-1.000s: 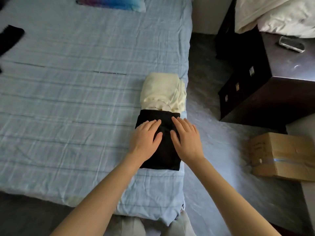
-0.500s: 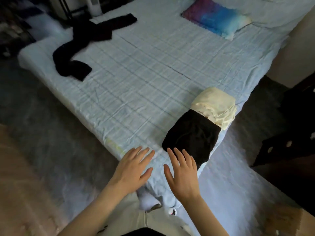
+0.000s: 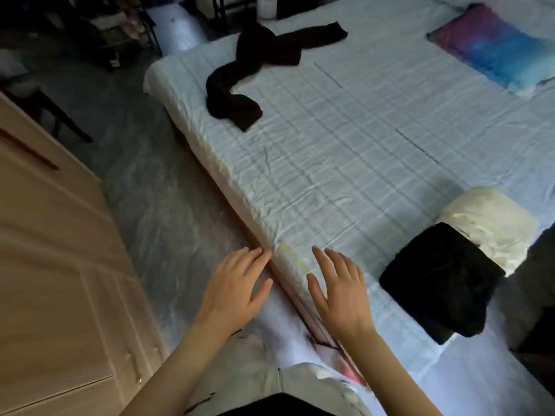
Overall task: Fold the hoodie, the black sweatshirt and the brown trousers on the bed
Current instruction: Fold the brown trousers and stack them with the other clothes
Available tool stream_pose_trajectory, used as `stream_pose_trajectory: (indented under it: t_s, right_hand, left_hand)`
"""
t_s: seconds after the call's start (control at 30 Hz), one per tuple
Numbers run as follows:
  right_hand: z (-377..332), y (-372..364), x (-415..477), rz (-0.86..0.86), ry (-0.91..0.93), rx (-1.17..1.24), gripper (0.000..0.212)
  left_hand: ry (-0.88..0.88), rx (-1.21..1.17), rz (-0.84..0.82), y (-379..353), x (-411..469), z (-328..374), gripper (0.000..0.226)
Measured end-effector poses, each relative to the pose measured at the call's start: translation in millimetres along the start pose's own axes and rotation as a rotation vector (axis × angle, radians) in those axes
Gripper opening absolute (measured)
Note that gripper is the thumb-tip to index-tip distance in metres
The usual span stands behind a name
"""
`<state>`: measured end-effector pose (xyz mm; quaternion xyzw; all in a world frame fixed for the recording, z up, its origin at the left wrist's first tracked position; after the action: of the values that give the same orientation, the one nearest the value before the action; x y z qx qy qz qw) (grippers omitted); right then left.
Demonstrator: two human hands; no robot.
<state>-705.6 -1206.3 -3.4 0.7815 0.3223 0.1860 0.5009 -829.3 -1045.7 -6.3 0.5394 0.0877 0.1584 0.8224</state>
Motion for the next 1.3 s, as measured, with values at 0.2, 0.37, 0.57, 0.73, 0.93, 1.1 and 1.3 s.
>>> stream_pose_trajectory:
  t_s: [0.2,0.37,0.57,0.73,0.93,1.1,1.3]
  right_hand:
    - [-108,-32,73,-0.039,0.088,0.034,0.060]
    - [-166,-57,138,-0.083,0.193,0.002,0.056]
    - [-195,-96,230,-0.142,0.203,0.006,0.057]
    - [-225,-111,336,-0.151,0.211,0.065,0.060]
    - [-255,-91,466,-0.080,0.212,0.077,0.057]
    - [-259,-72,548,0.040,0.126,0.111,0.058]
    - [-250,-89,621,0.080,-0.073,0.101,0.062]
  left_hand:
    - [0.094,0.050,0.092,82,2,-116,0.054]
    - [0.175,0.043,0.198,112,14,-190,0.052]
    - [0.313,-0.019,0.236,108,53,-276,0.052]
    - [0.321,0.027,0.207,137,137,-346,0.054]
    - [0.242,0.044,0.228,199,271,-392,0.052]
    - [0.148,0.034,0.229,235,377,-414,0.053]
    - [-0.040,-0.014,0.113,230,489,-456,0.052]
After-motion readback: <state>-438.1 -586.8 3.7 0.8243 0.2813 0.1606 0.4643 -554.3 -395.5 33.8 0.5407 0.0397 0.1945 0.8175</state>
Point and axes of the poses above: each hand's wrist, its own x-axis towards the middle knuckle, its own y-axis out of the back of the hand, z = x × y, the point moved 4 cm from there along x, towards the middle knuckle, and after that the axes turned 1 degree about -y, right-handed, at the moved point
